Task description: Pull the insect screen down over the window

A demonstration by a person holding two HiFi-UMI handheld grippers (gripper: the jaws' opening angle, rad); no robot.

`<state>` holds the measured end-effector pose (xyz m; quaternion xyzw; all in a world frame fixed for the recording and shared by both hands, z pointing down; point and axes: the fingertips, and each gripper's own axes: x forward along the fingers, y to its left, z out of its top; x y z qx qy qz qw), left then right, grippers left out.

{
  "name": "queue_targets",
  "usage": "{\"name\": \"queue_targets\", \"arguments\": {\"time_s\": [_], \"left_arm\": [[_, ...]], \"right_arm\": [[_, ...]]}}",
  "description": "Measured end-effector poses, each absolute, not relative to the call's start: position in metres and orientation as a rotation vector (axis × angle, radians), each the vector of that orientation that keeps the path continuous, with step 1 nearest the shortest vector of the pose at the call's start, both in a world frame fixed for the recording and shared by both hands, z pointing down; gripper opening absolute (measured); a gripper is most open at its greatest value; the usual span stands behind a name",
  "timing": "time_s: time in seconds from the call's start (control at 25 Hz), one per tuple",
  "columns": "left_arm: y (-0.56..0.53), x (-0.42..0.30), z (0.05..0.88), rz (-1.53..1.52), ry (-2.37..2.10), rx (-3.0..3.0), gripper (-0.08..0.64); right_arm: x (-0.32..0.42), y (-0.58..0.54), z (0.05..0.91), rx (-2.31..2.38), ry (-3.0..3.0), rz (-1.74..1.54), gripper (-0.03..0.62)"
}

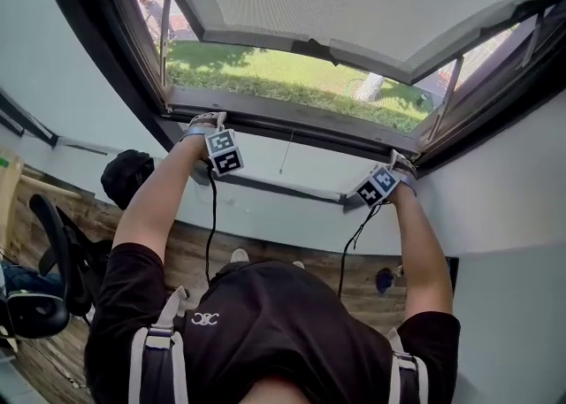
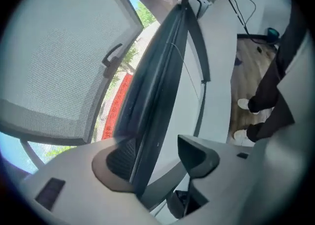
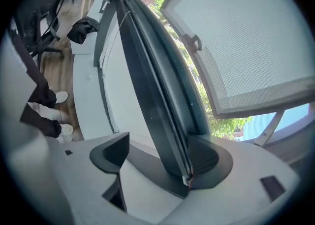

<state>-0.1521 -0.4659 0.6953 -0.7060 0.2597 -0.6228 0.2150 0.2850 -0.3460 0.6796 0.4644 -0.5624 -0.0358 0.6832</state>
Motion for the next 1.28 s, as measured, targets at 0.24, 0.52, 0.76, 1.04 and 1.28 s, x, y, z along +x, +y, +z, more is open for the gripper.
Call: {"name": "queue_targets", "arguments": {"time_s": [0.24, 0.52, 0.76, 1.04, 1.28], "left_arm": [[-0.464, -0.141, 0.659, -1.455, 1.012, -2.159, 0.166], [-0.445, -0.124, 0.575, -0.905, 1.429, -2.516, 0.015], [-0.421, -0.106, 0.487, -0.441, 1.613, -2.741, 0.014], [-0.379, -0.091, 0.416, -0.207, 1.657, -2.657, 0.014], [-0.349, -0.069, 0.408, -0.133, 1.602, -2.774, 0.012]], "right_arm": [[0.271, -0.351, 0.657, 1.227, -1.398, -0.238, 0.213], [0.224, -0.35, 0.579, 1.689, -1.795, -0.035, 0.006], [0.172, -0.345, 0.479, 1.946, -2.12, -0.01, 0.006], [0.138, -0.317, 0.392, 2.146, -2.35, 0.014, 0.005], [0.125, -0.303, 0.385, 2.185, -2.335, -0.067, 0.005]]}}
